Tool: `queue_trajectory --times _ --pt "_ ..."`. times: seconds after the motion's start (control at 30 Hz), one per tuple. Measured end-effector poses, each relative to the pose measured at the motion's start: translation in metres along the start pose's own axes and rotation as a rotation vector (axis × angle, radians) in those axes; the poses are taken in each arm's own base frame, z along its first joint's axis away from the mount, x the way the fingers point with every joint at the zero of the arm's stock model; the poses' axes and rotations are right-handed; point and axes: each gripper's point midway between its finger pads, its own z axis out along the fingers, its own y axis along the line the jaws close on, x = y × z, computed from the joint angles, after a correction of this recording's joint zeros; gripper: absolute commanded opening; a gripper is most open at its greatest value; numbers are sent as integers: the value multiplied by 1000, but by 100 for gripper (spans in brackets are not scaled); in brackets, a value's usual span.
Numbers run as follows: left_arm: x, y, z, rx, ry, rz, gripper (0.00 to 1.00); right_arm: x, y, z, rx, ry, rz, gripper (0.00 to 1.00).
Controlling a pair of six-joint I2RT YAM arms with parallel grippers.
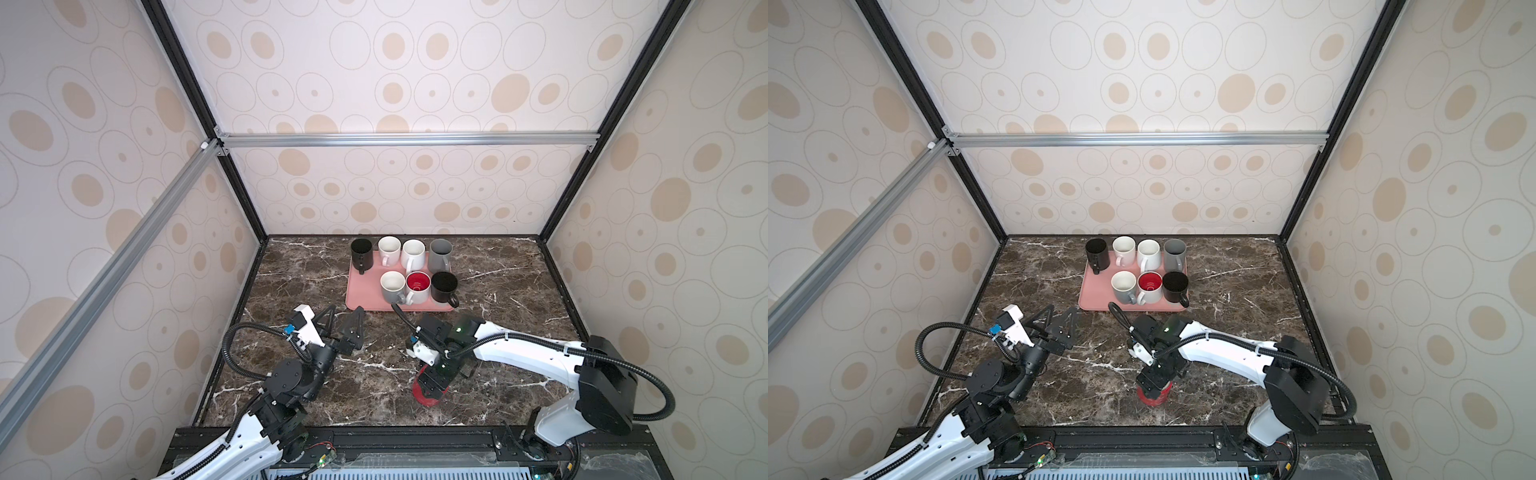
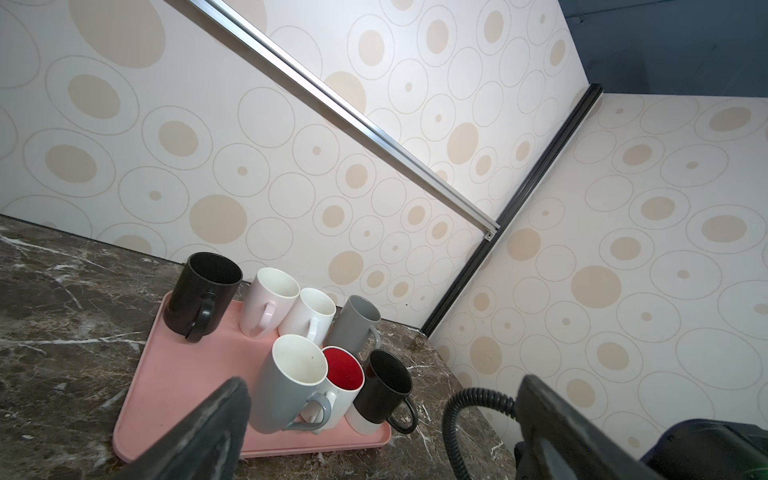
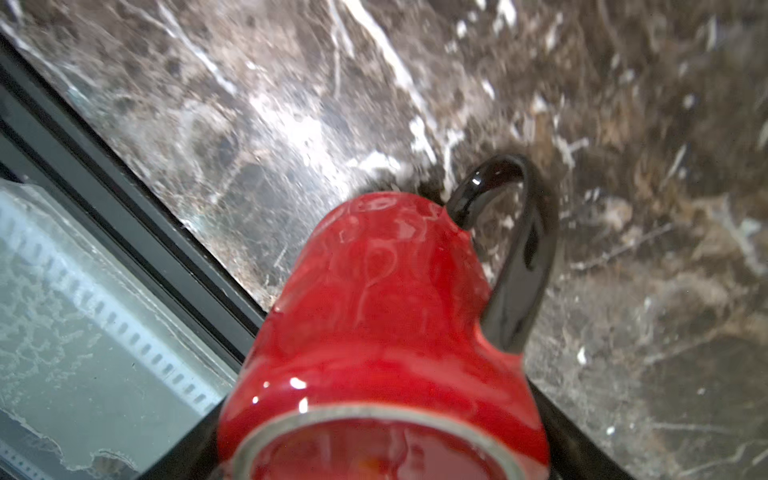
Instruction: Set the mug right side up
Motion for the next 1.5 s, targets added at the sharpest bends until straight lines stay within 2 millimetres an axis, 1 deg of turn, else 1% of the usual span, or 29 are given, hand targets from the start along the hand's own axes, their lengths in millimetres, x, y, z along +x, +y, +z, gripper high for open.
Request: queue_trajectory --times 0.13,0.23,0.33,0.43,0.53,0.67,0.8,0.9,1.03,1.1,1.17,1.27,1.37,1.43,1.5 --pt "-4 2 -5 -9 -10 -2 99 -32 -2 -4 36 -10 -105 84" --pt "-11 3 -10 -10 -28 -9 99 -48 -7 -4 71 -5 -179 86" --pt "-20 3 -16 -3 -55 -21 100 -49 -12 1 98 21 -236 89" --pt "-28 4 -22 -2 -79 -32 99 -46 -16 5 113 40 -264 98" --pt "-30 6 -25 -9 -85 -33 99 -54 -19 5 136 11 -265 99" --pt "-26 8 -25 -21 -70 -23 99 -66 -26 5 193 -58 -218 99" --pt "-24 9 -24 -27 -60 -18 99 -73 -31 0 245 -145 -135 99" --pt "-21 10 -23 -31 -53 -14 99 -73 -31 -7 275 -228 -70 99" --pt "-18 11 -20 -37 -41 -8 99 -74 -26 -22 282 -372 32 99" --pt "-16 11 -19 -40 -35 -5 99 -79 -24 -29 277 -442 86 99" --pt "-13 11 -17 -42 -27 -2 99 -88 -22 -34 280 -498 132 99" --pt "-10 12 -15 -45 -18 2 99 -97 -20 -30 303 -515 167 99" --pt "-9 12 -15 -44 -14 4 99 -103 -24 -15 353 -486 192 99" --pt "-8 12 -14 -45 -12 3 99 -96 -30 -8 383 -463 204 99" --pt "-8 12 -14 -45 -12 2 99 -86 -37 -6 414 -451 221 99"
